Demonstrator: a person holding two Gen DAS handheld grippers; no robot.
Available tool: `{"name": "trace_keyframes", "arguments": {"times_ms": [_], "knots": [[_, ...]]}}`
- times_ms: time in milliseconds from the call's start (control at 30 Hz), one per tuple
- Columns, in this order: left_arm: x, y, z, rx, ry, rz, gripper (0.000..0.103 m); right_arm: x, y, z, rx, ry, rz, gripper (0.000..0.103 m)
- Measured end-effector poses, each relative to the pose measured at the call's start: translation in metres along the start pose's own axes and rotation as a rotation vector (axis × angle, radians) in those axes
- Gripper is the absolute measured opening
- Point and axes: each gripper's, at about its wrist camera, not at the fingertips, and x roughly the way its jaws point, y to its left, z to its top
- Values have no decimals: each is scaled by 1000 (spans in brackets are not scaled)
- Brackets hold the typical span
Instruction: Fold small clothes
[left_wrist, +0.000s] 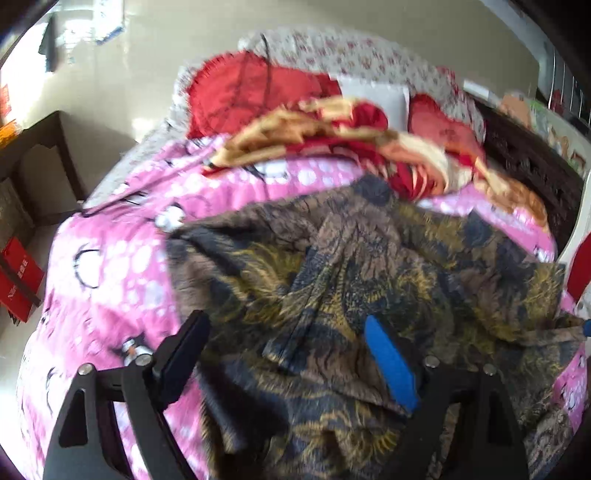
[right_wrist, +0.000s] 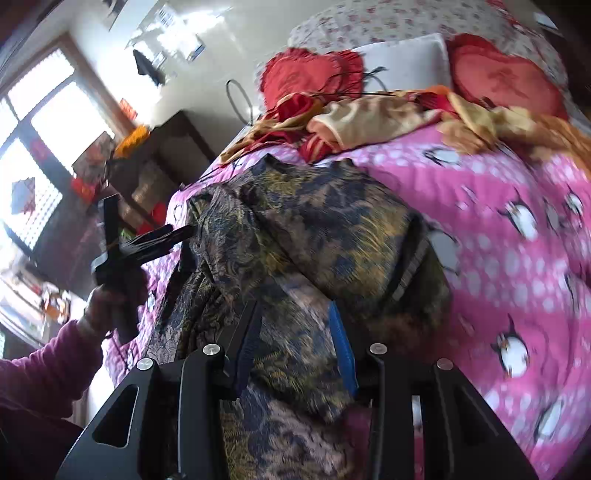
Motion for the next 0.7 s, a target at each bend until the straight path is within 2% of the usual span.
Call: {"name": "trace_keyframes", "arguments": {"times_ms": [33,67,100,133,233,267,333,367,567,700], "knots": [[8,-2,1,14,35,2,53,-3,-4,-3,16,-6,4,32],[15,-5,1,27,81,-11,19,-4,-7,-4,28,-13,4,32],[17,-6,0,28,104,-18,9,-5,-10,-5,38,-20,0,32],[13,-6,-1,26,101,-19,8,-7,-12,-4,45,-31,-13,32],[-27,-2,-2,36,-4,-46,7,-20,-16,1,48,-98,-53,33],[-44,4,-2,25,-44,-60,7,-25,-18,2,56,-117,-51,35],[-66,17,-2,4,-92,-48,6,-30,-25,6,87,-142,-53,46],[-73,25,-2,-14,-104,-34,6,-30,-27,7,100,-150,-57,46],[-83,57,-12,-79,-96,14,6,-15,-30,20,159,-133,-72,47],[-83,61,-16,-89,-76,0,6,-12,-14,18,65,-113,-78,47]]}}
